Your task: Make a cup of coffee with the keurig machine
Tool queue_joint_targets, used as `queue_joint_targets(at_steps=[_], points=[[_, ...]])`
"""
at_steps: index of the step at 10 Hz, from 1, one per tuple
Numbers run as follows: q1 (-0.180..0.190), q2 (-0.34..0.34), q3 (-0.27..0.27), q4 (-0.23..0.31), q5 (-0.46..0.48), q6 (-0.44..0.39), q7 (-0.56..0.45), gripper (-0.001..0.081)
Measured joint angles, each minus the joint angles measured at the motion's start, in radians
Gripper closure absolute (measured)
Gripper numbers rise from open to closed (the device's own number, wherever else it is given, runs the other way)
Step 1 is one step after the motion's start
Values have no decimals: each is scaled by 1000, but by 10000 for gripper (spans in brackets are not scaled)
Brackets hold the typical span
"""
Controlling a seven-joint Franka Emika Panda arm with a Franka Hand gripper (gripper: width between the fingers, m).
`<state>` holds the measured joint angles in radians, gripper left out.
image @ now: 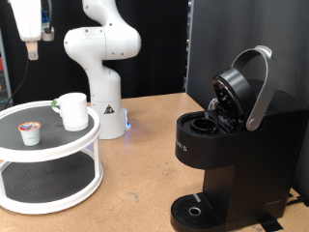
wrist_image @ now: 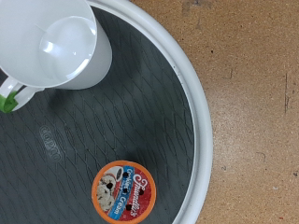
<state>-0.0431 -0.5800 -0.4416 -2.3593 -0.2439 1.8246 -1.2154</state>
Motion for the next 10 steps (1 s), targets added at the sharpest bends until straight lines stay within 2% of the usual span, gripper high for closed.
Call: queue_joint_targets(at_steps=[2,7,10], points=[[0,-1,0,-21,-3,21,-6,6],[-18,1,-10,-166,-56,192,1,6],[-26,1,-43,-233,-68,297,-17,6]])
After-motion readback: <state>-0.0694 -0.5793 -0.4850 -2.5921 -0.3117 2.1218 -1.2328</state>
